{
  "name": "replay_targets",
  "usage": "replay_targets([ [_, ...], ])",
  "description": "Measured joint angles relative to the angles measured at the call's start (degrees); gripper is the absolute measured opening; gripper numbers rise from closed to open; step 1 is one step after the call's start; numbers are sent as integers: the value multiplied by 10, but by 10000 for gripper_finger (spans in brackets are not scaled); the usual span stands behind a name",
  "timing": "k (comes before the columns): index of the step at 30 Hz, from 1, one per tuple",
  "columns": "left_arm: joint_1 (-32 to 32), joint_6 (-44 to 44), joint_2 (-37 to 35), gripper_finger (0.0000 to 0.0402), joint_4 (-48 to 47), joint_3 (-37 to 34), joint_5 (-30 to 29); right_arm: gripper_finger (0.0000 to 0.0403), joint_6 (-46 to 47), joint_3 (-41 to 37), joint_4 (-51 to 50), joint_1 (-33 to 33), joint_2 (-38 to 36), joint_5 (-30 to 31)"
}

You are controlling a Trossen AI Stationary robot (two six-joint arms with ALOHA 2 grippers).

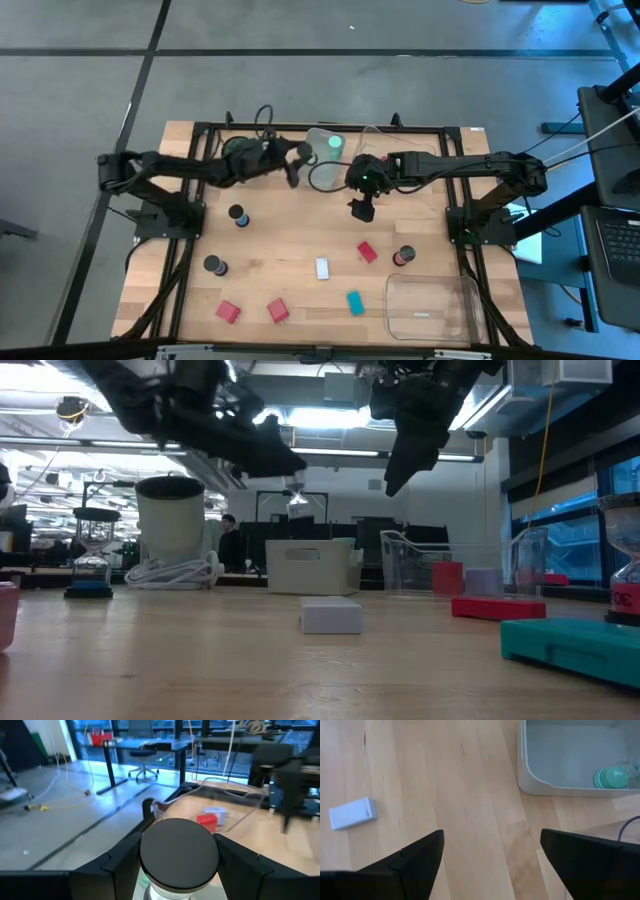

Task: Pick & Place Office items
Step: Put the white hourglass into the gray bin

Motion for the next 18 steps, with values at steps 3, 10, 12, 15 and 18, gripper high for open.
replay_targets([
  [3,21,-10,48,221,-2,29,11,334,-2,0,0,0,0,1],
  [10,44,1,163,221,-3,93,10,334,-2,0,0,0,0,11],
  [12,51,0,187,221,-1,108,9,334,-2,0,0,0,0,11],
  [15,63,-12,217,221,0,125,0,334,-1,0,-1,0,0,11],
  [18,76,-40,237,221,0,136,-18,334,-1,0,-2,0,0,11],
])
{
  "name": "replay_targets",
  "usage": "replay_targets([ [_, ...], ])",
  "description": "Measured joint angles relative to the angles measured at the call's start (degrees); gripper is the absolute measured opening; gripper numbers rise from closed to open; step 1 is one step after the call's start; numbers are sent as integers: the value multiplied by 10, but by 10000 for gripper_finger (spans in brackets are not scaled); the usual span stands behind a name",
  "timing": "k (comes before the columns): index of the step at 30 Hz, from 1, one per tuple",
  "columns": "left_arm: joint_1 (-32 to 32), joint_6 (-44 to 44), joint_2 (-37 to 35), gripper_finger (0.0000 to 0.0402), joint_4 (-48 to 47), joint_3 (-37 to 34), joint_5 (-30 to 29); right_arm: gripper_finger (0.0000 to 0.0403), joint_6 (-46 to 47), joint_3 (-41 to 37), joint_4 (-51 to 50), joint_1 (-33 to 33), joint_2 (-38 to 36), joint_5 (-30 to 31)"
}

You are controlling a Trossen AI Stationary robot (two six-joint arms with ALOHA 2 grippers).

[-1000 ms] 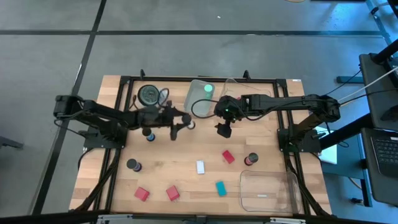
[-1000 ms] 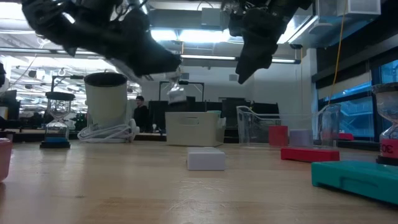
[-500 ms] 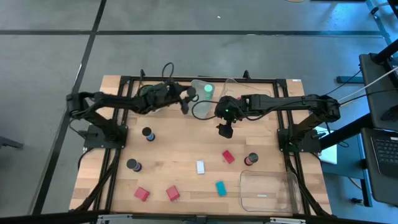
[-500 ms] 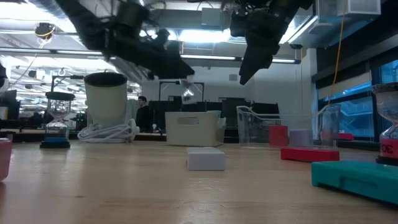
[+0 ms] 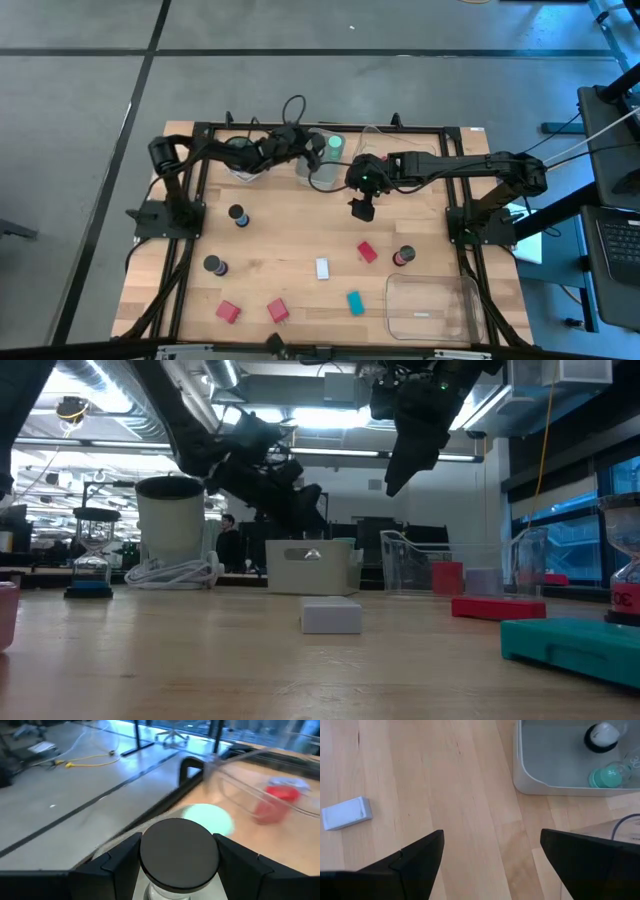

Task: Pick & Place Office items
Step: Put the white hourglass into the gray bin

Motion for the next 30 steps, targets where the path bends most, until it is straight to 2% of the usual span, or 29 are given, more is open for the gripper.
replay_targets([
  [8,23,-28,11,221,2,2,-1,334,-12,0,0,0,0,0],
  [30,15,-27,17,221,4,1,15,334,-13,0,0,0,0,0],
])
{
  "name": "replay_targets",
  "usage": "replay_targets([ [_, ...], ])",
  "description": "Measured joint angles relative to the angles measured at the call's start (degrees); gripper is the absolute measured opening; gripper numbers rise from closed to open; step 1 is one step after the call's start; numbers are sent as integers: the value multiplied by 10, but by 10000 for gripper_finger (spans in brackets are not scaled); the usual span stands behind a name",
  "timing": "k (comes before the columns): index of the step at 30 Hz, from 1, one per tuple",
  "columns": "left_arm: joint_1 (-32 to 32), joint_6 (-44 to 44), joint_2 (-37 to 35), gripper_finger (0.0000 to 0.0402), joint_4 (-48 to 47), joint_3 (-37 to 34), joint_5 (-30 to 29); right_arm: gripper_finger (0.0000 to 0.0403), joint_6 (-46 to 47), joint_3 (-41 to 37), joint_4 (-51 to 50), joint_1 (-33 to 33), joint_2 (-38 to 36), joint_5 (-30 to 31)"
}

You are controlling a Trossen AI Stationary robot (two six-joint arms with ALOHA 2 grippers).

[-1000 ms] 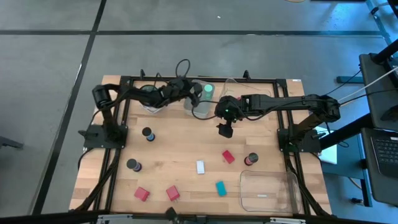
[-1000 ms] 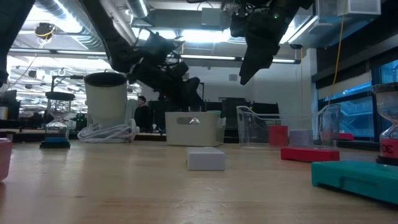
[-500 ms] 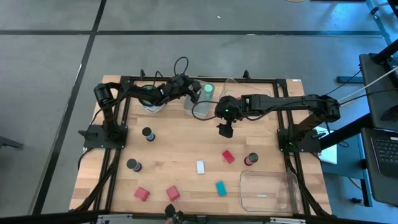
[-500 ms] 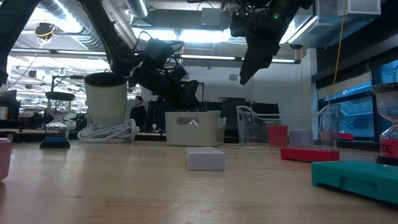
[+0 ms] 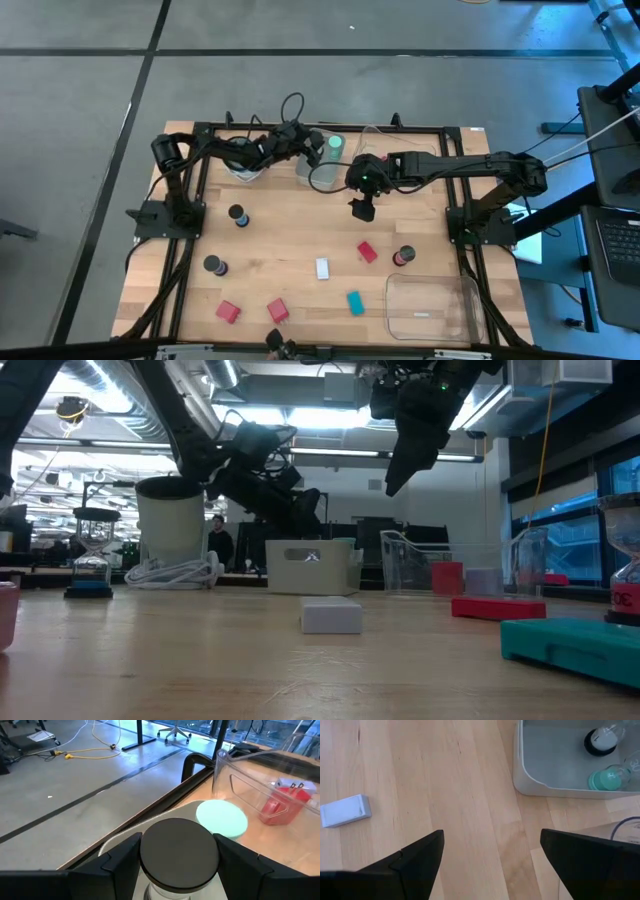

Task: Pick & Place Office items
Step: Put the white hourglass into the gray bin

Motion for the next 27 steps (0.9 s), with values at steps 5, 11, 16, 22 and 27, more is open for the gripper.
replay_targets([
  [5,-2,0,16,221,1,-1,-2,334,1,0,0,0,0,0],
  [11,-2,4,17,221,14,0,-9,334,1,0,0,0,0,0],
  [16,-2,5,17,221,23,0,-11,334,1,0,0,0,0,0],
  [22,-2,5,17,231,24,0,-11,334,1,0,0,0,0,0],
  [27,-2,6,17,255,26,0,-10,334,1,0,0,0,0,0],
])
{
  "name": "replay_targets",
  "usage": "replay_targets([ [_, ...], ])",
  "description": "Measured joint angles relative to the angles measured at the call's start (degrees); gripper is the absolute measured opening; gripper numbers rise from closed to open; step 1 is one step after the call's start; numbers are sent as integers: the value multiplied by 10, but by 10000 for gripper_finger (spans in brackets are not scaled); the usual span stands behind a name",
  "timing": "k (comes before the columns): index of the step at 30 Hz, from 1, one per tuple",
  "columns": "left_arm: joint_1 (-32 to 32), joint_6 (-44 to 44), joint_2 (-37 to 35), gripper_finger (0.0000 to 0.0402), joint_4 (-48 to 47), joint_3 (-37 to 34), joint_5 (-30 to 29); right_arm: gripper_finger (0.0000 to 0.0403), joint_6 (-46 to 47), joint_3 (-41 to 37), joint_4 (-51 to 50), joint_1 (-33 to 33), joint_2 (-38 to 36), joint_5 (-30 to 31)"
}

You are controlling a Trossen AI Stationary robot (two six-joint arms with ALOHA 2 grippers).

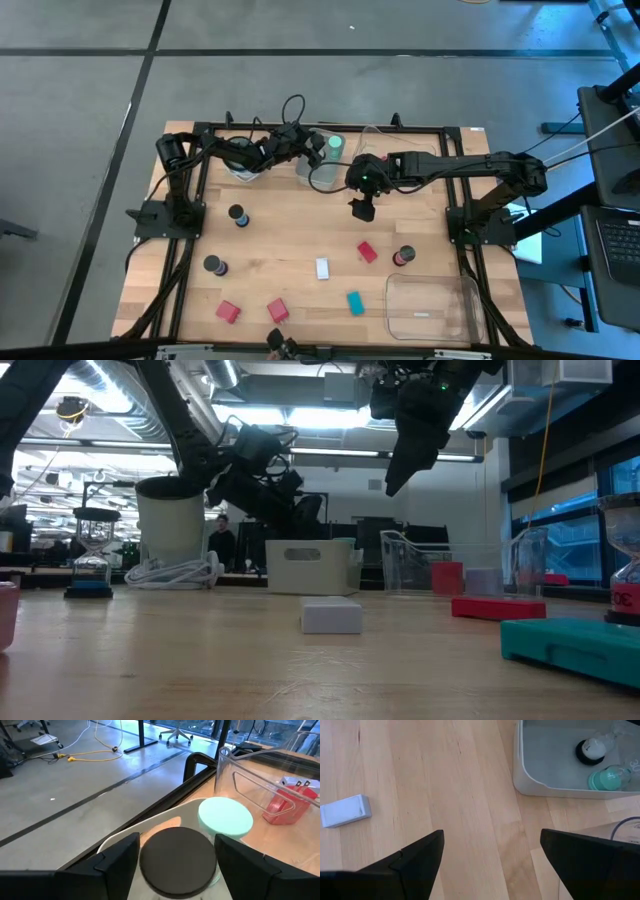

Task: Pick & Place Office items
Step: Put the white hourglass into the gray bin, then put the top blue hourglass into the gray bin

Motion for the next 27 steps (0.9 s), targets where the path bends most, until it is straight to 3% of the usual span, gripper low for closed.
replay_targets([
  [8,0,0,-7,271,5,0,-7,334,0,0,0,0,0,0],
  [17,-26,26,-93,271,-53,0,-6,334,0,0,0,0,0,-2],
  [27,-124,20,-264,271,-356,0,97,334,0,0,0,0,0,-2],
])
